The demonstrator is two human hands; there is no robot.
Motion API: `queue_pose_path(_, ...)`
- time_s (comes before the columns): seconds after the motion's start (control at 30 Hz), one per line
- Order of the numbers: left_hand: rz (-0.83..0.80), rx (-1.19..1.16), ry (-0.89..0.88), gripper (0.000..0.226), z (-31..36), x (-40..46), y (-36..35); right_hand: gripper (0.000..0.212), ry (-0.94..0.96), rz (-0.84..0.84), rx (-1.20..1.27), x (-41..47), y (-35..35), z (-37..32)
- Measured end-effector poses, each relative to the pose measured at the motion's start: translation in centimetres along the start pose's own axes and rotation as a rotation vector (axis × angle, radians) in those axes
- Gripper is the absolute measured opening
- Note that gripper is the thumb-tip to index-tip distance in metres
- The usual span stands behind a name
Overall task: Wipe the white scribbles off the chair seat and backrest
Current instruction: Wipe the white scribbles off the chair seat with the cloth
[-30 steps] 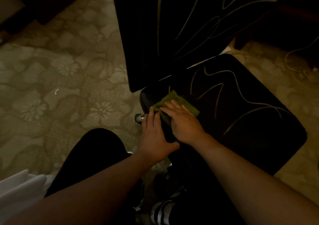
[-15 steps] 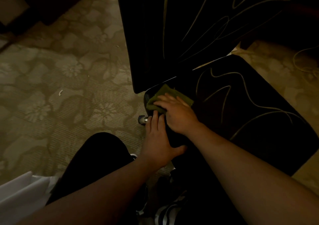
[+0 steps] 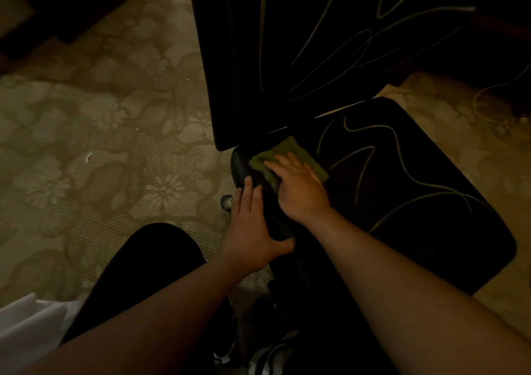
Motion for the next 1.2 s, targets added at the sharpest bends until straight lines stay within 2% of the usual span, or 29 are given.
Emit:
queue_pose_path(0.1, 0.006, 0.022, -0.006, 0.131, 0.2, 0.2, 0.3, 0.063, -0.127, 0.100, -0.048, -0.5, 1.6, 4.1)
queue_pose_path(0.2, 0.001, 0.076, -0.067, 0.119, 1.3, 0.0, 0.0, 0.066, -0.186, 0.097, -0.073, -1.4, 1.8, 5.2)
queue_pose_path(0.27, 0.005, 0.107, -0.145, 0.103, 2.5, -0.5, -0.6, 0.069, -0.163, 0.051, -0.053, -2.4, 1.3, 4.0)
queue_pose_path(0.37, -0.017, 0.176, -0.178, 0.088, 3.0, -1.1, -2.3, 0.068, -0.028, -0.027, 0.012, -4.7, 0.9, 1.7)
queue_pose_path(0.47, -0.028, 0.223, -0.205, 0.095, 2.5, -1.3, -3.2, 0.062, -0.006, -0.029, 0.023, -6.0, 1.8, 2.9)
queue_pose_path(0.67, -0.027, 0.275, -0.222, 0.099, 1.9, -0.4, -2.7, 0.064, -0.248, 0.105, -0.035, -7.3, 4.5, 9.1)
queue_pose_path(0.77, -0.030, 0.287, -0.224, 0.099, 2.2, 0.3, -2.5, 0.065, -0.305, 0.129, -0.045, -8.4, 4.8, 9.3)
queue_pose_path(0.87, -0.030, 0.301, -0.199, 0.096, 2.8, 0.6, -2.2, 0.069, -0.235, 0.101, -0.061, -9.6, 4.1, 6.3)
queue_pose_path(1.03, 0.000, 0.224, -0.210, 0.075, 5.2, -1.9, -3.1, 0.065, -0.052, 0.010, -0.009, -12.1, 3.3, 2.7)
queue_pose_path(1.2, 0.028, 0.312, -0.213, 0.088, 4.6, -3.5, -4.5, 0.063, -0.183, 0.076, -0.075, -11.9, 5.0, 6.7)
Point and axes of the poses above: each hand's wrist, its own x-axis towards the middle knuckle, its own y-axis out of the back of the hand, z = x × y, the point moved 9 cm from there along x, towards the middle knuckle, and after that the axes turned 15 degrees about z, right-handed, at the moved point
